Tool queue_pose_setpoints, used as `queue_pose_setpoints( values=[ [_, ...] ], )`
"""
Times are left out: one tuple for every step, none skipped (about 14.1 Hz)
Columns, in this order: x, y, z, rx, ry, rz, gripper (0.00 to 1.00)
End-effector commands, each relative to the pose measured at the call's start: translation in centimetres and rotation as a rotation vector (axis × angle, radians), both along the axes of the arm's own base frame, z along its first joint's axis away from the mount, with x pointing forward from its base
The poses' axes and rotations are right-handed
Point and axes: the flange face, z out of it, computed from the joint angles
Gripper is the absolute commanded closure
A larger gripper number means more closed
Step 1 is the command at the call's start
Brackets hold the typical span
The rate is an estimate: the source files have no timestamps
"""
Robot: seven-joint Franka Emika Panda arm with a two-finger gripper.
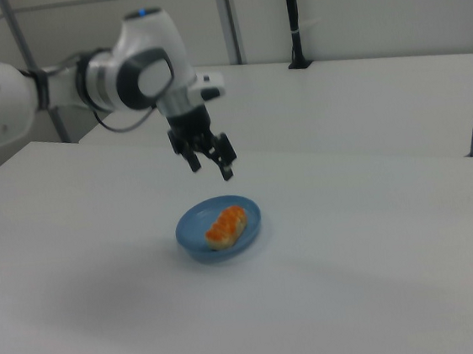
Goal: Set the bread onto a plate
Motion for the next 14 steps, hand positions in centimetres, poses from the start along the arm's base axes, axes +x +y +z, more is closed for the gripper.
queue_pose_setpoints(
  values=[
    [-5.4, -1.5, 7.6, 0.030, 0.017, -0.028, 0.00],
    [-6.5, -1.5, 9.1, 0.031, 0.026, -0.028, 0.00],
    [-7.6, -1.6, 10.5, 0.033, 0.031, -0.027, 0.00],
    [-8.5, -1.6, 11.5, 0.037, 0.034, -0.025, 0.00],
    [-9.1, -1.4, 12.3, 0.041, 0.033, -0.020, 0.00],
    [-9.4, -0.9, 12.7, 0.042, 0.031, 0.004, 0.00],
    [-9.6, -1.0, 12.8, 0.040, 0.031, 0.021, 0.00],
    [-9.7, -1.2, 12.9, 0.041, 0.030, 0.029, 0.00],
    [-9.6, -1.0, 12.9, 0.040, 0.031, 0.038, 0.00],
    [-9.5, -0.7, 12.8, 0.038, 0.031, 0.045, 0.00],
    [-9.6, -0.7, 12.8, 0.039, 0.032, 0.045, 0.00],
    [-9.6, -0.8, 12.8, 0.039, 0.032, 0.044, 0.00],
    [-9.6, -0.7, 12.7, 0.037, 0.036, 0.046, 0.00],
    [-9.4, -0.5, 12.4, 0.037, 0.040, 0.047, 0.00]
  ],
)
